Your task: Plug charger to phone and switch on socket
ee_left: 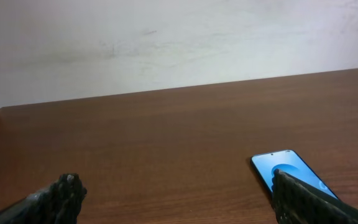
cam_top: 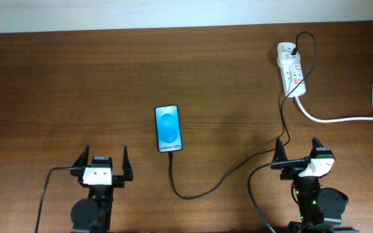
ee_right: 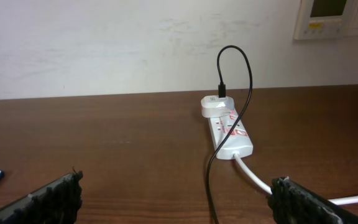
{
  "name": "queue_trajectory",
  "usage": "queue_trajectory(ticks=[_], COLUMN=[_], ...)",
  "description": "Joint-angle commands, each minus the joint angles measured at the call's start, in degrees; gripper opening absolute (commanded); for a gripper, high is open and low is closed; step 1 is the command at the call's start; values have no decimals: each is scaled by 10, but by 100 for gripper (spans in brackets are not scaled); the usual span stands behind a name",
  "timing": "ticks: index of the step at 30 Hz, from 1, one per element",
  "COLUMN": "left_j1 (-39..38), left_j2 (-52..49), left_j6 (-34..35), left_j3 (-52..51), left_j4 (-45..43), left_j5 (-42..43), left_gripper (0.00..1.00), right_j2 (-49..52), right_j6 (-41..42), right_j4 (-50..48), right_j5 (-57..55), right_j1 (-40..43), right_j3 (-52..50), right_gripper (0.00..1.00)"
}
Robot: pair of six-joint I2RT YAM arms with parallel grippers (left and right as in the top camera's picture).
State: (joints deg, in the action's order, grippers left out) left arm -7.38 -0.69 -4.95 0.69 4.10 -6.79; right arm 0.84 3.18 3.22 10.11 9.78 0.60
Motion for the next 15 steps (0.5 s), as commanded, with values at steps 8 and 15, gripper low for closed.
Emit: queue_trajectory(ticks=[8,15], left_j1=[17,18], left_j2=[4,4], left_j6=[-8,-8], left_j3=[-2,-2], left_j4=[3,3], left_j5=[10,10], left_gripper=[99,100], right_j2=[-6,-6], right_j6=[1,1], right_j4=[4,4], right_j5=[-5,-5], right_j1=[4,4], right_j3=[-3,-3], right_gripper=[98,98])
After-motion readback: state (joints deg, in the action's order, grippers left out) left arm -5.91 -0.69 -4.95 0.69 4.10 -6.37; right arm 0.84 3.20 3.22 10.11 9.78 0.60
